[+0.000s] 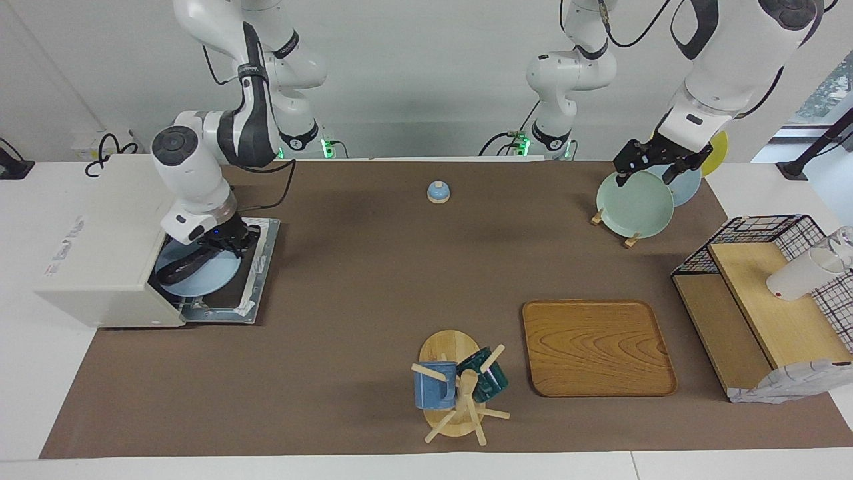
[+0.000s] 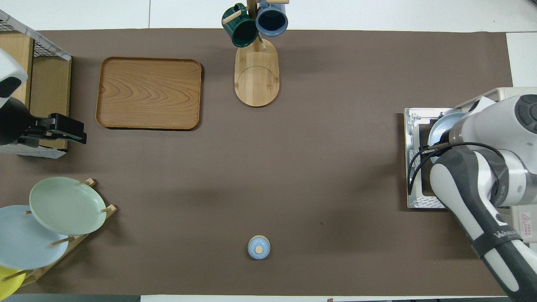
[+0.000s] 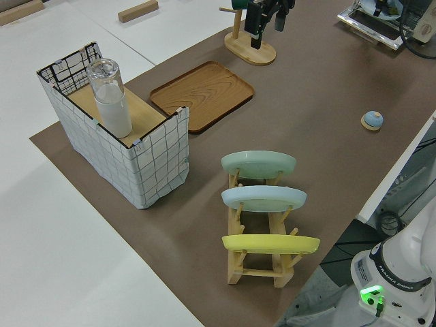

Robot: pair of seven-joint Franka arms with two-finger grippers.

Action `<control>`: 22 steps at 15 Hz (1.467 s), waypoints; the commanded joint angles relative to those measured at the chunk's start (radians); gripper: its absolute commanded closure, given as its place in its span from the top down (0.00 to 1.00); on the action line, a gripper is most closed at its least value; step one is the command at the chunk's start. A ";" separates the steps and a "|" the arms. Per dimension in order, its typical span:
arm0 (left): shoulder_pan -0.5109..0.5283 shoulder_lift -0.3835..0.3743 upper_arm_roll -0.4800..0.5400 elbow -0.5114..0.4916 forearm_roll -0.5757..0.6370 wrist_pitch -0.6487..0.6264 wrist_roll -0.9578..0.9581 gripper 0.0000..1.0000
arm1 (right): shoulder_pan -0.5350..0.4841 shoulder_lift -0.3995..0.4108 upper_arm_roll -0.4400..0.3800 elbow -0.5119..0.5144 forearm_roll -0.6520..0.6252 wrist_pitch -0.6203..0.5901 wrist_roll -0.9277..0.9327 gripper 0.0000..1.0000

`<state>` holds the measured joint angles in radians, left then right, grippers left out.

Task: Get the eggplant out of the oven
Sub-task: 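Pull the plate with eggplant out and set it on the table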

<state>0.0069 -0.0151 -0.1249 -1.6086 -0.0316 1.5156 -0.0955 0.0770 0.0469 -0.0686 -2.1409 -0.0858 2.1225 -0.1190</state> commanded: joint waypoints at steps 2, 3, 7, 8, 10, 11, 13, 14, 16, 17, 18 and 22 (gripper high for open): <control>0.013 -0.014 -0.009 -0.002 0.015 -0.018 0.007 1.00 | 0.165 0.007 0.007 0.076 -0.096 -0.099 0.189 0.00; 0.013 -0.014 -0.009 -0.004 0.015 -0.018 0.005 1.00 | 0.220 0.011 0.007 0.102 -0.106 -0.130 0.237 0.00; 0.013 -0.014 -0.010 -0.004 0.015 -0.018 0.005 1.00 | 0.395 0.037 0.009 0.183 -0.108 -0.186 0.402 0.00; 0.013 -0.014 -0.010 -0.004 0.015 -0.018 0.003 1.00 | 0.433 0.060 0.009 0.225 -0.107 -0.215 0.450 0.00; 0.013 -0.014 -0.010 -0.004 0.015 -0.015 0.003 1.00 | 0.538 0.176 0.010 0.390 -0.089 -0.294 0.606 0.00; 0.013 -0.014 -0.009 -0.004 0.016 -0.008 0.005 1.00 | 0.593 0.270 0.013 0.506 -0.081 -0.349 0.710 0.00; 0.015 -0.014 -0.007 -0.004 0.016 0.009 0.005 1.00 | 0.671 0.387 0.019 0.651 -0.043 -0.369 0.841 0.00; 0.018 -0.013 -0.007 -0.004 0.016 0.014 0.005 1.00 | 0.693 0.422 0.020 0.660 -0.040 -0.346 0.882 0.00; 0.036 -0.011 -0.007 -0.002 0.016 0.037 0.005 1.00 | 0.693 0.488 0.026 0.703 -0.020 -0.242 0.903 0.00; 0.042 -0.011 -0.007 -0.004 0.016 0.046 0.003 1.00 | 0.698 0.526 0.027 0.728 -0.017 -0.218 0.903 0.00; 0.045 -0.011 -0.007 -0.002 0.015 0.049 0.002 1.00 | 0.707 0.563 0.033 0.754 -0.015 -0.198 0.909 0.00; 0.054 -0.009 -0.007 -0.002 0.016 0.060 0.003 1.00 | 0.727 0.614 0.070 0.809 -0.015 -0.159 1.001 0.00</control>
<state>0.0490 -0.0151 -0.1216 -1.6085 -0.0306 1.5581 -0.0956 0.8076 0.6393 -0.0156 -1.3957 -0.1118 1.9832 0.8521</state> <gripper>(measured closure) 0.000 0.974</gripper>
